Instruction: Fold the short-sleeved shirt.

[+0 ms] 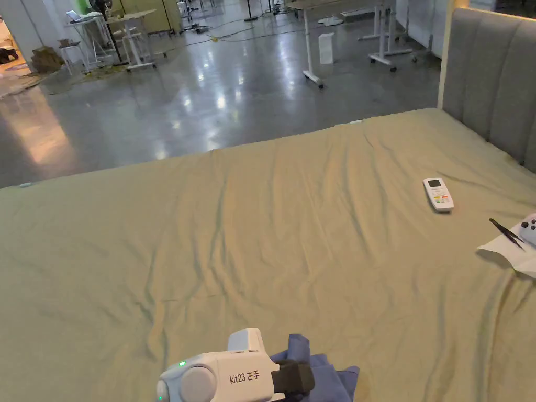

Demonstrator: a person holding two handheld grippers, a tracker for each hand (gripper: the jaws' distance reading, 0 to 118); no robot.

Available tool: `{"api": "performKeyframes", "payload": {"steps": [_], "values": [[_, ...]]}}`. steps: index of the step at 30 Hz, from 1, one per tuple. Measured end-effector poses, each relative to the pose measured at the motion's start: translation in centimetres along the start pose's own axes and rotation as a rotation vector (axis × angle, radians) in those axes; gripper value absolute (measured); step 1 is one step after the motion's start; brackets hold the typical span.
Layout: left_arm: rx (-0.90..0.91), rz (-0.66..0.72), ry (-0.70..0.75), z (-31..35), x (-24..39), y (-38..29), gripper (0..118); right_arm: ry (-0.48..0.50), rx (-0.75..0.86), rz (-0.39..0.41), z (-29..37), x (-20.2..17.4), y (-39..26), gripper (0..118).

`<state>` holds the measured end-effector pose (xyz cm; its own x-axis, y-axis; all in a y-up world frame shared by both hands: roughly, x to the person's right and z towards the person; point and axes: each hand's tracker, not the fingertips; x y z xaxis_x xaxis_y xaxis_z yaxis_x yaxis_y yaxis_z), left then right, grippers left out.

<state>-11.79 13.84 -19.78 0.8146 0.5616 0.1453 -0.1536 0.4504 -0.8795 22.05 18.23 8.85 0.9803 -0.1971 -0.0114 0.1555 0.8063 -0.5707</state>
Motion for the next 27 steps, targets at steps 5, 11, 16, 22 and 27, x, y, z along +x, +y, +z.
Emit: {"api": "performKeyframes", "payload": {"steps": [5,11,16,22,27], "values": [[-0.006,-0.048,0.012,-1.5,0.0,1.0,36,-0.007,-0.026,-0.049,-0.5,1.0,-0.7,0],[0.255,0.074,-0.166,4.8,-0.8,-0.2,79,0.003,-0.019,-0.012,-0.6,0.6,-0.7,0],[0.174,0.205,-0.136,1.8,-1.7,-2.3,4,0.017,-0.036,0.001,-1.1,0.5,-0.6,0],[-0.051,0.111,-0.007,-5.8,-0.9,-5.8,1,-0.013,-0.034,0.035,0.2,0.0,-0.7,0],[-0.025,0.133,-0.066,-4.0,-0.5,-4.3,1,-0.008,-0.094,0.024,0.2,-0.4,-2.1,0]]}}
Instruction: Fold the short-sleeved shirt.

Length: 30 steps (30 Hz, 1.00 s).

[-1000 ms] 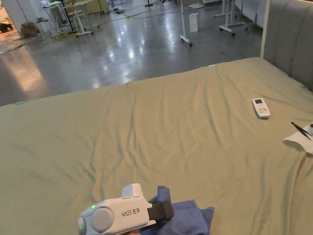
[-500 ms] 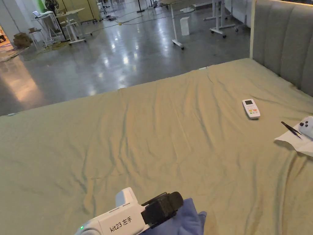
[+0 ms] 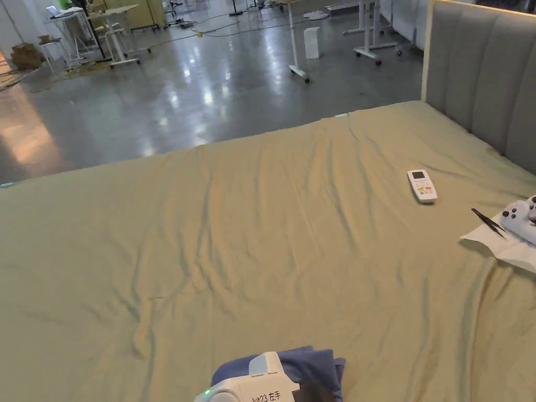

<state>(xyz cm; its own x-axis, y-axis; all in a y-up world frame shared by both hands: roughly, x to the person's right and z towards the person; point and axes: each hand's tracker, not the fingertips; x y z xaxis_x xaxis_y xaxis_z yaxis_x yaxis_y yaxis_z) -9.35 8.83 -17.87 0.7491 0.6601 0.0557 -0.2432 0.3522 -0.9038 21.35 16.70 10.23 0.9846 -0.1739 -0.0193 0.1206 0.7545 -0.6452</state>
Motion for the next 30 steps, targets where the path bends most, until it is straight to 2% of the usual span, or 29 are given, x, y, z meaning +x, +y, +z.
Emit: {"api": "performKeyframes", "payload": {"steps": [2,5,9,11,17,18,19,21,22,23,24,25,28,30], "values": [[0.050,-0.070,-0.061,2.2,0.4,0.0,1,0.028,-0.024,-0.011,-0.9,-0.4,0.1,0],[0.099,-0.116,-0.140,6.8,-0.1,-0.3,1,0.073,-0.045,0.026,-2.7,-2.1,1.8,0],[0.180,-0.104,-0.136,12.9,-2.6,-1.5,1,0.212,-0.037,0.146,-6.9,-5.4,4.9,0],[0.208,-0.078,-0.127,15.1,-4.2,-2.3,1,0.217,-0.001,0.197,-9.7,-7.4,7.0,0],[0.233,-0.010,-0.047,18.0,-7.3,-3.7,2,0.325,-0.108,0.229,-20.6,-11.7,12.0,0],[0.235,0.003,-0.041,18.1,-7.7,-3.7,7,0.309,-0.126,0.239,-22.2,-12.2,12.3,0],[0.238,0.023,-0.027,17.9,-8.3,-3.3,23,0.268,-0.181,0.242,-24.0,-12.5,12.3,0],[0.238,0.046,-0.020,17.4,-8.9,-3.1,65,0.156,-0.424,0.247,-28.5,-12.1,10.9,0],[0.237,0.058,-0.016,16.9,-9.2,-2.9,89,0.220,-0.469,0.190,-29.8,-11.4,9.7,0],[0.236,0.073,-0.014,16.5,-10.0,-2.3,101,0.246,-0.345,0.139,-29.5,-10.7,10.0,0],[0.236,0.083,-0.018,16.0,-10.4,-1.9,103,0.250,-0.391,0.042,-28.1,-9.9,10.7,0],[0.236,0.096,-0.039,15.7,-10.7,-1.7,103,0.256,-0.407,-0.017,-27.9,-9.5,11.0,0],[0.230,0.168,-0.112,14.0,-11.9,-0.2,103,0.271,-0.397,0.003,-28.1,-9.0,10.8,0],[0.196,0.192,-0.117,12.5,-12.2,0.6,103,0.270,-0.400,-0.012,-27.9,-9.0,11.0,0]]}}
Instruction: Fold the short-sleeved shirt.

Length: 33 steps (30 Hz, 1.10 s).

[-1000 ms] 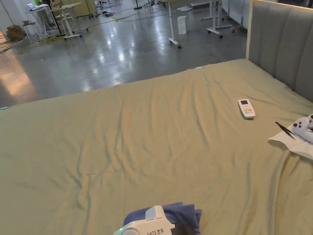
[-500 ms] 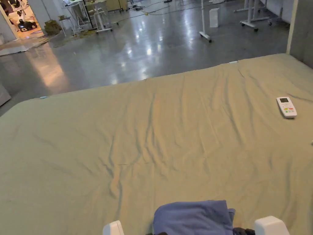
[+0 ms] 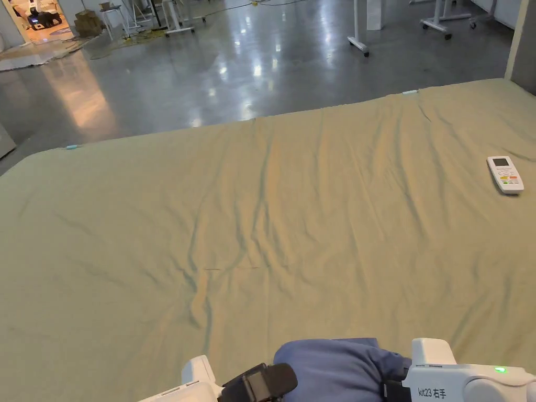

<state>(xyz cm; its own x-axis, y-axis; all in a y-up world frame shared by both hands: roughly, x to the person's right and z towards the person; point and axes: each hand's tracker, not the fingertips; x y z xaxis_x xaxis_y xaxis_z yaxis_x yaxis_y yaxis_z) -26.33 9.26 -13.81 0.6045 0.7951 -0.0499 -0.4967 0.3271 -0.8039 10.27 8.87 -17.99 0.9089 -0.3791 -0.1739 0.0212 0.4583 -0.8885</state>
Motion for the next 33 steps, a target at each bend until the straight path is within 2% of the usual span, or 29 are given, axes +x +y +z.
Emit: {"api": "performKeyframes", "payload": {"steps": [4,5,6,7,8,9,16,18,20,22,24,27,29,30,32,33], "values": [[-0.141,0.073,-0.104,-4.1,-2.2,1.4,102,-0.017,0.007,0.022,0.0,-0.4,-0.3,0],[-0.148,0.079,-0.120,-4.6,-1.8,1.3,93,-0.017,0.012,0.023,0.0,-0.3,-0.4,0],[-0.161,0.064,-0.124,-5.3,-1.8,1.3,76,-0.018,0.019,0.021,-0.1,-0.4,-0.6,0],[-0.178,0.035,-0.048,-5.8,-1.6,1.2,48,-0.018,0.026,0.019,-0.1,-0.4,-0.7,0],[-0.177,0.013,0.007,-6.0,-1.6,1.0,41,-0.018,0.032,0.016,-0.1,-0.3,-0.8,0],[-0.175,0.027,-0.025,-6.1,-1.1,0.8,38,-0.019,0.036,0.012,-0.1,-0.4,-0.9,0],[-0.173,0.060,-0.010,-5.9,-1.1,1.1,37,-0.051,0.046,0.043,-0.3,-1.3,-1.0,0],[-0.165,0.062,-0.005,-5.7,0.9,-0.6,37,-0.051,0.053,0.040,-0.2,-1.2,-1.2,0],[-0.169,0.135,0.003,-5.3,1.5,0.0,37,-0.031,0.064,0.039,0.1,-0.8,-1.3,0],[-0.145,0.208,-0.040,-3.6,2.1,1.5,35,0.054,0.075,-0.014,1.7,0.0,-1.1,0],[-0.099,0.107,-0.105,-0.4,3.0,3.6,35,0.139,0.148,-0.098,4.3,1.0,-2.2,0],[-0.031,-0.024,-0.007,7.0,2.2,8.0,35,0.134,0.264,-0.104,7.6,3.0,-5.5,0],[0.012,-0.015,0.086,12.2,-2.0,12.0,35,0.081,0.291,-0.080,9.7,3.7,-7.5,0],[0.032,-0.015,0.148,15.2,-3.9,14.2,35,0.085,0.330,-0.088,10.8,4.3,-8.7,0],[0.012,0.015,0.282,20.1,-6.2,17.9,35,0.077,0.451,-0.067,13.1,4.8,-10.3,0],[0.035,0.024,0.361,22.5,-6.0,18.4,35,0.058,0.457,-0.048,13.7,4.9,-10.7,0]]}}
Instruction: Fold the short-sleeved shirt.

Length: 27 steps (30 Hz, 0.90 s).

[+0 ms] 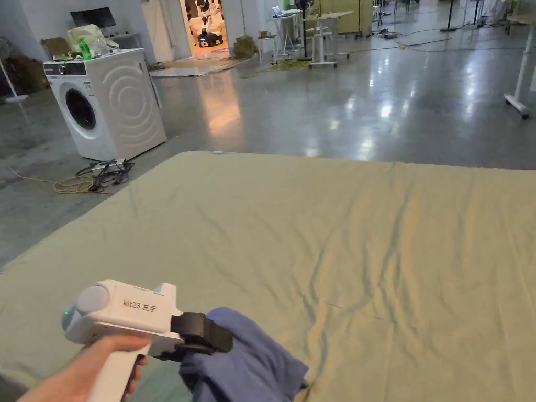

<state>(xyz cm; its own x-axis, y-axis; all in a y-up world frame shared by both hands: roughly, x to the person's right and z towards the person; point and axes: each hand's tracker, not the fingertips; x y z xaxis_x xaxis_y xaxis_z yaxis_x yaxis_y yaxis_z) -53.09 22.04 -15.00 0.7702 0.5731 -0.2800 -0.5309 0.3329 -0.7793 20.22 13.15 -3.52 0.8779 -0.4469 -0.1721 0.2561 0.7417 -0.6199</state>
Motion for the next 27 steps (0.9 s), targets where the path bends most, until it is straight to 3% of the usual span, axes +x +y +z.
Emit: {"api": "performKeyframes", "payload": {"steps": [2,5,8,9,10,12,15,18,21,24,27], "values": [[0.042,0.033,0.125,2.4,-2.7,2.0,35,-0.073,-0.019,0.039,0.8,-0.6,0.2,0],[0.053,0.154,0.123,2.5,-6.2,2.9,35,-0.095,-0.039,0.036,0.7,-1.3,0.4,0],[0.032,0.153,0.144,0.5,-7.5,2.5,39,-0.114,-0.053,0.012,0.4,-2.0,0.7,0],[0.039,0.134,0.239,0.0,-7.4,2.2,48,-0.114,-0.049,0.013,0.4,-1.6,0.8,0],[0.047,0.093,0.301,-0.2,-7.2,2.0,70,-0.111,-0.043,0.020,0.5,-1.7,1.1,0],[0.044,-0.004,0.374,0.3,-7.3,2.5,96,-0.102,-0.022,0.054,0.8,-2.2,1.7,0],[0.214,-0.066,0.540,3.2,-4.6,2.1,98,-0.107,0.008,0.097,1.2,-2.0,2.6,0],[0.397,-0.049,0.314,7.0,-2.5,2.7,96,-0.141,0.061,0.153,1.4,-2.9,3.4,0],[0.490,-0.153,0.099,10.3,3.5,0.4,96,-0.126,0.101,0.166,2.0,-3.3,4.3,0],[0.554,-0.360,0.040,11.8,10.5,-4.0,95,-0.098,0.170,0.201,3.2,-4.8,5.6,0],[0.591,-0.609,0.071,12.3,15.6,-9.3,87,-0.086,0.243,0.258,4.7,-8.2,7.4,0]]}}
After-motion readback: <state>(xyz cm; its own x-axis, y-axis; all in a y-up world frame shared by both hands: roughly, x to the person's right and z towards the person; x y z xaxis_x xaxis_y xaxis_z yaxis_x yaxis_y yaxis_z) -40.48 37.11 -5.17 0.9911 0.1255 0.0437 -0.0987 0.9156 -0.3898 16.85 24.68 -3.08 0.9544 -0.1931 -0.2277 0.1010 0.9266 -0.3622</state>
